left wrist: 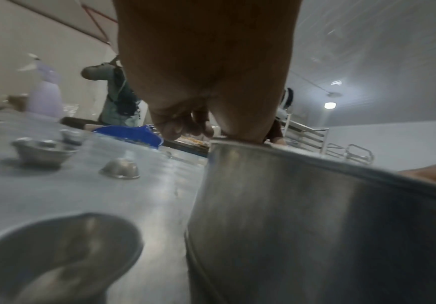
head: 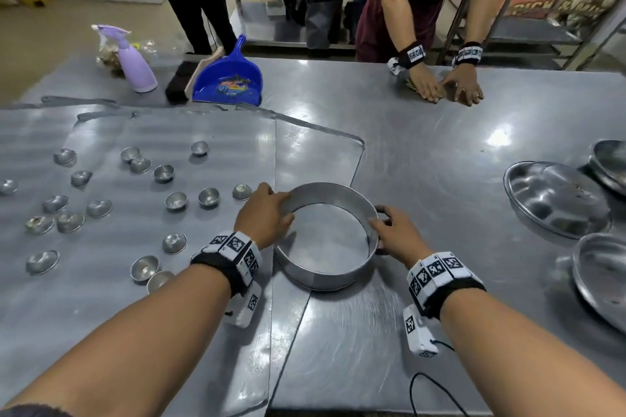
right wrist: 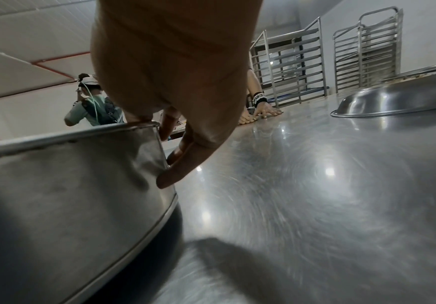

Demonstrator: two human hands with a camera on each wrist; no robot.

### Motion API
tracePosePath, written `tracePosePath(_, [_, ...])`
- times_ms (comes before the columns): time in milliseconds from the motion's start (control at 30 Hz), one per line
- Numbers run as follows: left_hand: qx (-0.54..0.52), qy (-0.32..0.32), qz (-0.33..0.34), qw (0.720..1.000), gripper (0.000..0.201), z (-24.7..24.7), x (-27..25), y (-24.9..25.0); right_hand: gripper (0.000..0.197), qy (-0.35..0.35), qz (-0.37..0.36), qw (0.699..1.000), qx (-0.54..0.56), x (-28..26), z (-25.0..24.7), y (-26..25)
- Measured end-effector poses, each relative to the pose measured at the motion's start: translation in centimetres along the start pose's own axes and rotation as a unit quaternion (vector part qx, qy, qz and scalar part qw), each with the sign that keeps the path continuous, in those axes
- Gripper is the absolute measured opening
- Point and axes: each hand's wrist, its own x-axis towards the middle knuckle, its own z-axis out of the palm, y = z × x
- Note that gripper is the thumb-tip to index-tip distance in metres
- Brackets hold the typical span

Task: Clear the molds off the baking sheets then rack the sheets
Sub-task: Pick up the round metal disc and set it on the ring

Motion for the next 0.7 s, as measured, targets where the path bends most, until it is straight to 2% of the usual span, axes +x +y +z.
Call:
tracePosePath(100, [-0.091, 0.035, -0.049, 0.994, 0.068, 0.5, -1.4, -0.6, 0.023, -0.018, -0.01, 1.0, 0.001, 0.6, -0.4, 0.1])
tracePosePath(200, [-0.209, 0.028, -0.135, 0.968, 0.061, 0.9, -2.8, -0.8, 0.026, -0.024, -0.014, 1.0, 0.013, 1.7, -0.9, 0.7])
tracePosePath(267, [-0.265, 0.034, -0.162, 0.95, 0.058, 1.2, -3.6, -0.3, 0.029, -0.038, -0.028, 0.999, 0.01, 2.2, -1.7, 1.1])
tracePosePath(367, [-0.325, 0.04, -0.162, 0.931, 0.062, 2.1, -4.1, -0.5, 0.034, -0.033, -0.038, 0.999, -0.001, 2.8, -1.6, 1.4])
tracePosePath(433, [-0.356, 0.04, -0.156, 0.92, 0.058, 3.0, -4.2, 0.4, 0.032, -0.031, -0.038, 0.999, 0.009, 2.9, -2.1, 1.5])
tracePosePath(567, [-0.376, 0.034, -0.123, 0.918, 0.05, 4.5, -3.3, 3.4, 0.025, -0.014, -0.037, 0.999, 0.003, 2.7, -5.5, 1.9])
tracePosePath(700, [-0.382, 0.011, -0.095, 0.919, 0.043, 6.5, -1.8, 6.8, 0.031, 0.018, -0.028, 0.999, -0.01, 2.5, -9.2, 4.2])
